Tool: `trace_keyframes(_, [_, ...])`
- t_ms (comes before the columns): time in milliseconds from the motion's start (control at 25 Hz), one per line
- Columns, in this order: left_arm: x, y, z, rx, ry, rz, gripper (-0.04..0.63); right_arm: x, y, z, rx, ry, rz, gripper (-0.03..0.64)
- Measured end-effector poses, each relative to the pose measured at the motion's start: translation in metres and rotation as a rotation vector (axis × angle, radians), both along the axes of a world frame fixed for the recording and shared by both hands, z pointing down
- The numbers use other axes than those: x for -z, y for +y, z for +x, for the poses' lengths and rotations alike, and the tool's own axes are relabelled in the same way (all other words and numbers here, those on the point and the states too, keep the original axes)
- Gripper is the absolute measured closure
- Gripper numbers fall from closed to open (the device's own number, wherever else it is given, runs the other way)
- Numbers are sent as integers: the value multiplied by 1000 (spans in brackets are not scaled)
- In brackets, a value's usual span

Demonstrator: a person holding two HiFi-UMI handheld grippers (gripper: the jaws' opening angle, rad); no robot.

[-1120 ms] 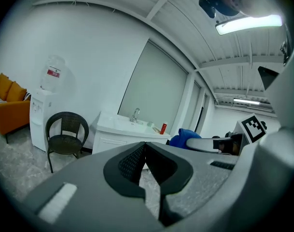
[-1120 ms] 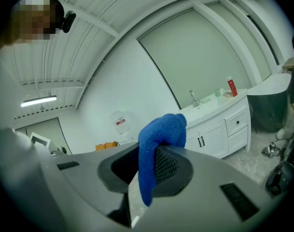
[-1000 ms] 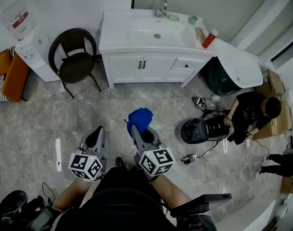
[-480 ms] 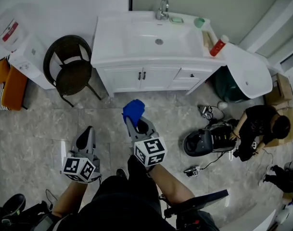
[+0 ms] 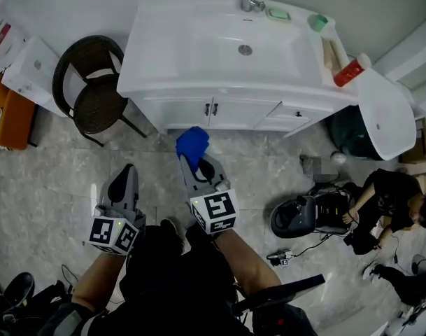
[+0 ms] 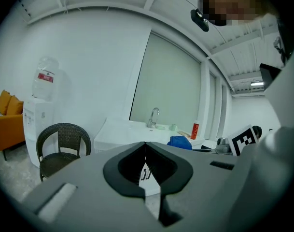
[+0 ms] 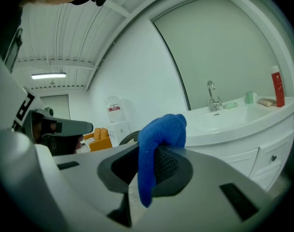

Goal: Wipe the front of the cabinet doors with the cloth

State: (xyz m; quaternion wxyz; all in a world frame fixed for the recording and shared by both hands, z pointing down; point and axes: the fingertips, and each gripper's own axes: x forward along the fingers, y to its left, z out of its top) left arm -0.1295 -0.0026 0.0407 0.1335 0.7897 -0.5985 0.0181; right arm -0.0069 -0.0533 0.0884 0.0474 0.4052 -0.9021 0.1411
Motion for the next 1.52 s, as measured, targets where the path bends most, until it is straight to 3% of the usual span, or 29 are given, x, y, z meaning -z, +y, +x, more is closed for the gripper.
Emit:
trace_keyframes(280, [-87,-42,-42,22,1,3,592,-68,-51,-43,54,-8,127,565])
trace_keyframes(440, [-153,-48,-85,83,12,-26,592,-128,-84,-82,115,74,143,565])
trace_keyframes(560, [-198,-46,-117,152,14,-29,592,-161,-110,-122,153,48,228,565])
trace_keyframes(800, [-271,-38,-171,317,-46,70,592,-219,-137,-200,306,49,372,565])
trace_keyframes(920, [-314,-41,-187,354,-27,96,592,-248,-143,-223,374,72,426,565])
trace_keyframes(1200, [-348,-80,-154,243,19,134,592,-290,-186,-187,249,135,439,565])
trace_keyframes(1520, [-363,-103,-111,126,45,115,592,-284,-230,-60,-90,77,357,565])
